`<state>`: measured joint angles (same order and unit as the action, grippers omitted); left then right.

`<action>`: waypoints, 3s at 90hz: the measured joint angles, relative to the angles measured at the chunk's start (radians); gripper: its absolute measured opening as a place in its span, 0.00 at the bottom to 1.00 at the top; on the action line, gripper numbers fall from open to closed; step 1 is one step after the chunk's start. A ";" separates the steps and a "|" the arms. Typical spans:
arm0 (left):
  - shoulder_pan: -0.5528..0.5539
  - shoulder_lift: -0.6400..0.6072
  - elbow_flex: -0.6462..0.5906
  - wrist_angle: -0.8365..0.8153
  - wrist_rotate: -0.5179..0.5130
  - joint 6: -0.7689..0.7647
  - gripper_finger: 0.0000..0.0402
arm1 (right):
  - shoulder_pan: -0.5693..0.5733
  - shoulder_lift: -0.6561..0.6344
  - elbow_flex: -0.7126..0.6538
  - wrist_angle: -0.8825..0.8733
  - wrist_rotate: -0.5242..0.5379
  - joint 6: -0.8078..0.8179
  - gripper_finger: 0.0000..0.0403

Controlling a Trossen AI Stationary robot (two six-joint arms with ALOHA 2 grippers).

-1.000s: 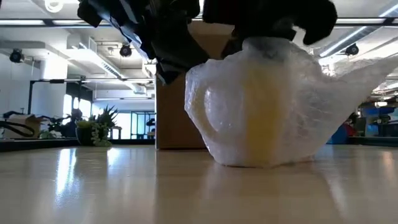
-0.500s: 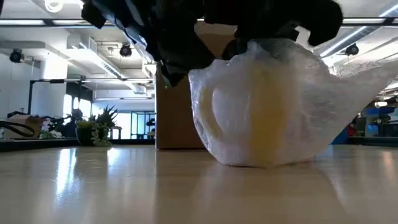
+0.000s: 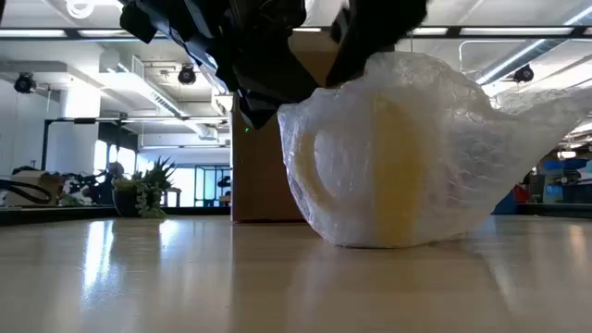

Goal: Wrap mug
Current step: Wrap the yellow mug with bubble wrap

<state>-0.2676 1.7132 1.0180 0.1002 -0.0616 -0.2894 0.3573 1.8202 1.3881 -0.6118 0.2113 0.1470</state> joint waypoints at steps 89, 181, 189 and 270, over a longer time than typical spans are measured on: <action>-0.001 -0.149 -0.023 -0.208 -0.031 -0.007 0.01 | -0.005 -0.080 0.027 -0.023 0.065 -0.029 0.01; -0.001 -0.148 -0.025 -0.187 -0.033 0.009 0.01 | 0.000 0.035 0.071 -0.101 0.007 -0.017 0.01; -0.001 -0.148 -0.026 -0.187 -0.033 0.016 0.01 | 0.000 -0.009 0.107 -0.153 -0.034 -0.006 0.01; -0.002 -0.147 -0.026 -0.186 -0.032 0.018 0.01 | -0.026 0.074 0.126 -0.169 -0.122 0.018 0.01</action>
<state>-0.2691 1.5658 0.9924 -0.0859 -0.0937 -0.2718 0.3317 1.8938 1.5145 -0.7807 0.0892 0.1646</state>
